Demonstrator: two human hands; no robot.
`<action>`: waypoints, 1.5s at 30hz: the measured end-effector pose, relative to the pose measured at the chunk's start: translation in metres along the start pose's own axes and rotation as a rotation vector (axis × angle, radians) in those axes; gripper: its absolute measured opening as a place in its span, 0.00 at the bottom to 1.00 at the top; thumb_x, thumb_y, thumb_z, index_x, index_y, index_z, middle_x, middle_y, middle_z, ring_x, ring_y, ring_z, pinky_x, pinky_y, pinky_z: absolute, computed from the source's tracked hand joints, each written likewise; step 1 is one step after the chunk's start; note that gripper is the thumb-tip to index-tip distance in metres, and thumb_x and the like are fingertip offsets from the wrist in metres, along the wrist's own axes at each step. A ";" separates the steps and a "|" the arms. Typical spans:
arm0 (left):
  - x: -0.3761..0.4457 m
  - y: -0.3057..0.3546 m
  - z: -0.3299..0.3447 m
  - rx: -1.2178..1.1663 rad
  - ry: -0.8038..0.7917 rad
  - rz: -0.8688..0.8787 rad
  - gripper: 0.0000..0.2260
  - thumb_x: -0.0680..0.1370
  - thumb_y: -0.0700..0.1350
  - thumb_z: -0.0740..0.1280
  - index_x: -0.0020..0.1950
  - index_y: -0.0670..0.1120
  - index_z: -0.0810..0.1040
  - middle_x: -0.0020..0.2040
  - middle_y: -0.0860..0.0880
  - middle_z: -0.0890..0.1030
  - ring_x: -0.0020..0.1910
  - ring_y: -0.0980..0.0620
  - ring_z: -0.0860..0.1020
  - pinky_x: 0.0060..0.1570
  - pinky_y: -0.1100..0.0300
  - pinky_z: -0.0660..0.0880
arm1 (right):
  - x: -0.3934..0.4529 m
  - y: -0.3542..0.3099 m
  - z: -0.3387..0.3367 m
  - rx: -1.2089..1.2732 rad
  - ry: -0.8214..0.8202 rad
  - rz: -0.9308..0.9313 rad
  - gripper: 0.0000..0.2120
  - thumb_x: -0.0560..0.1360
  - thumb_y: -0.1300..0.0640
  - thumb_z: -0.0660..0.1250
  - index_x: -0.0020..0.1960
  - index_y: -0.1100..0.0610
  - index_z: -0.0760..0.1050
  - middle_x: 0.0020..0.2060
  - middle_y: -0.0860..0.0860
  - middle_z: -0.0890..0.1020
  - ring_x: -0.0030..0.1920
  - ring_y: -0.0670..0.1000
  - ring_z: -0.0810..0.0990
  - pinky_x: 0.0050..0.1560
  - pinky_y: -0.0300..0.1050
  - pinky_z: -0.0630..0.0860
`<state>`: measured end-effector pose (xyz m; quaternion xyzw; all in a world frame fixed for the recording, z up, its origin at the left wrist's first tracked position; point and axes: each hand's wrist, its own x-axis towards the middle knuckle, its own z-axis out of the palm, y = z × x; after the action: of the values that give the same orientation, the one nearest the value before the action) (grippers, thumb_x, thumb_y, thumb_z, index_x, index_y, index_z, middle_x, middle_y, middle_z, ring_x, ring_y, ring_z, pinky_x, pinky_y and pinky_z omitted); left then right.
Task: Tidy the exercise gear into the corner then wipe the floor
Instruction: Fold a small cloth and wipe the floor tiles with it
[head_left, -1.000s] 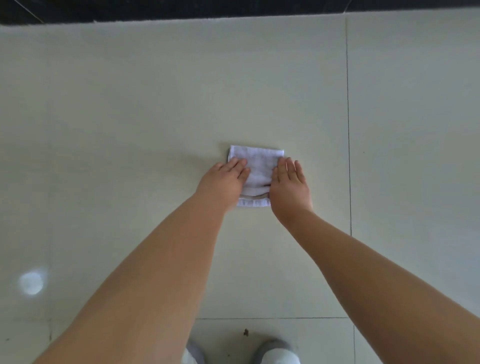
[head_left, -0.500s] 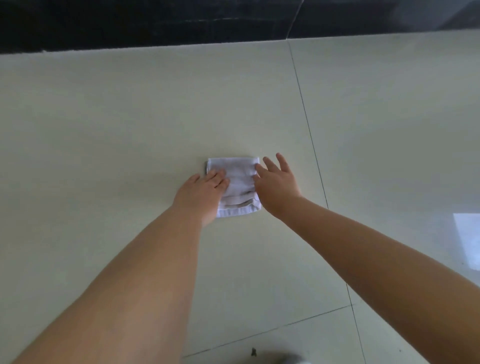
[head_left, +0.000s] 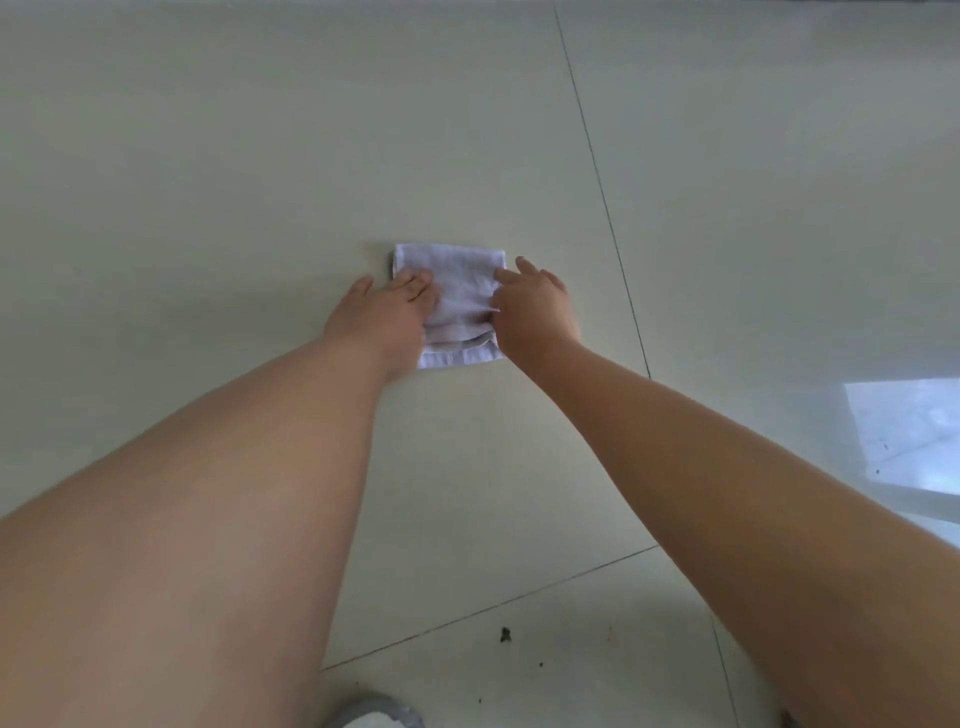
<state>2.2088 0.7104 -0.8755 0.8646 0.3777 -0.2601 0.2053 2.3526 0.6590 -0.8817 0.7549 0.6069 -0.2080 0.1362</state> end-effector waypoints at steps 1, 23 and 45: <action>0.000 0.001 0.000 0.012 -0.001 -0.010 0.24 0.83 0.43 0.50 0.78 0.45 0.47 0.79 0.51 0.45 0.78 0.54 0.46 0.75 0.52 0.47 | 0.001 0.002 0.000 0.016 0.019 -0.019 0.15 0.77 0.63 0.58 0.61 0.57 0.77 0.72 0.47 0.66 0.77 0.49 0.53 0.74 0.42 0.51; 0.117 0.229 -0.037 0.108 0.080 0.016 0.26 0.81 0.46 0.56 0.77 0.41 0.52 0.78 0.44 0.51 0.78 0.48 0.52 0.72 0.54 0.56 | -0.007 0.261 -0.015 -0.141 0.078 -0.147 0.18 0.74 0.62 0.64 0.64 0.63 0.74 0.70 0.55 0.70 0.75 0.54 0.59 0.76 0.50 0.50; 0.210 0.256 -0.100 0.101 0.083 -0.269 0.25 0.83 0.47 0.50 0.78 0.40 0.47 0.79 0.45 0.49 0.78 0.48 0.51 0.72 0.53 0.57 | 0.099 0.319 -0.053 -0.021 0.213 -0.185 0.17 0.80 0.59 0.55 0.65 0.52 0.73 0.71 0.44 0.68 0.78 0.53 0.49 0.74 0.58 0.35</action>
<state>2.5542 0.7190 -0.8834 0.8255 0.4847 -0.2677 0.1092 2.6890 0.6966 -0.8974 0.7119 0.6873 -0.1318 0.0591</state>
